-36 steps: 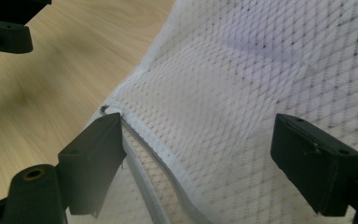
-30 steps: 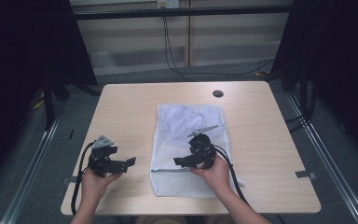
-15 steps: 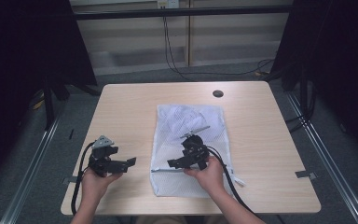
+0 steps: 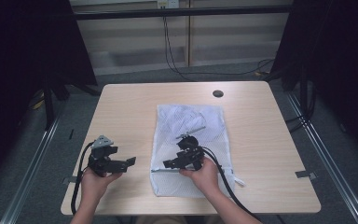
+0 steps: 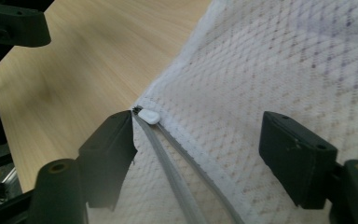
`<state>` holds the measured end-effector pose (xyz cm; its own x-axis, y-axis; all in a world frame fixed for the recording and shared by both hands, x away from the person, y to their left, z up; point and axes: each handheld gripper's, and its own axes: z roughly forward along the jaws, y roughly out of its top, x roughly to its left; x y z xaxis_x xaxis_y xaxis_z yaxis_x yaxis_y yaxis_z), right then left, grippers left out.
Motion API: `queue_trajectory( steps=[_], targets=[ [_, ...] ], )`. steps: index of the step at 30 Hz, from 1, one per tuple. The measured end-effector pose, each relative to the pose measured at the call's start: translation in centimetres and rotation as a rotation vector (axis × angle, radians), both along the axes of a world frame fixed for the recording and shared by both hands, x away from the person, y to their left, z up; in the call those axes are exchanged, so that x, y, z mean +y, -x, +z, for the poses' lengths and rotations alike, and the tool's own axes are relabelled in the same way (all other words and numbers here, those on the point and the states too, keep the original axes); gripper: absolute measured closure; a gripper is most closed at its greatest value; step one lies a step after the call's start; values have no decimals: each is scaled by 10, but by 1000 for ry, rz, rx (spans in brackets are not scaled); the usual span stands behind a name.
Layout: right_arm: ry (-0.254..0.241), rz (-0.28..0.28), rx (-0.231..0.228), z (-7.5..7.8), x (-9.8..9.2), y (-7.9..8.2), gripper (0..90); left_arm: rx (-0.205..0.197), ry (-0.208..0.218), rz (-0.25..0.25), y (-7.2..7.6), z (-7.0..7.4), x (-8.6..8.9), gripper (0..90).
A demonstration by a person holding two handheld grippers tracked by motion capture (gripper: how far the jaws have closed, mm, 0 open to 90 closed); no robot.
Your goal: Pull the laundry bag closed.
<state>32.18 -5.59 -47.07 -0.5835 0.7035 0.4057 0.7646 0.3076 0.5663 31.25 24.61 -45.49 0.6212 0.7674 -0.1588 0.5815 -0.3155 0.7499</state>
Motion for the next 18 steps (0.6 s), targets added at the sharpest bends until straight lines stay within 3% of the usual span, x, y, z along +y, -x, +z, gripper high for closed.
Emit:
queue_trajectory(
  steps=[18],
  targets=[
    [-40,49,35,-3,22,0,450,0,-2,11,0,1,2,86]
  ],
)
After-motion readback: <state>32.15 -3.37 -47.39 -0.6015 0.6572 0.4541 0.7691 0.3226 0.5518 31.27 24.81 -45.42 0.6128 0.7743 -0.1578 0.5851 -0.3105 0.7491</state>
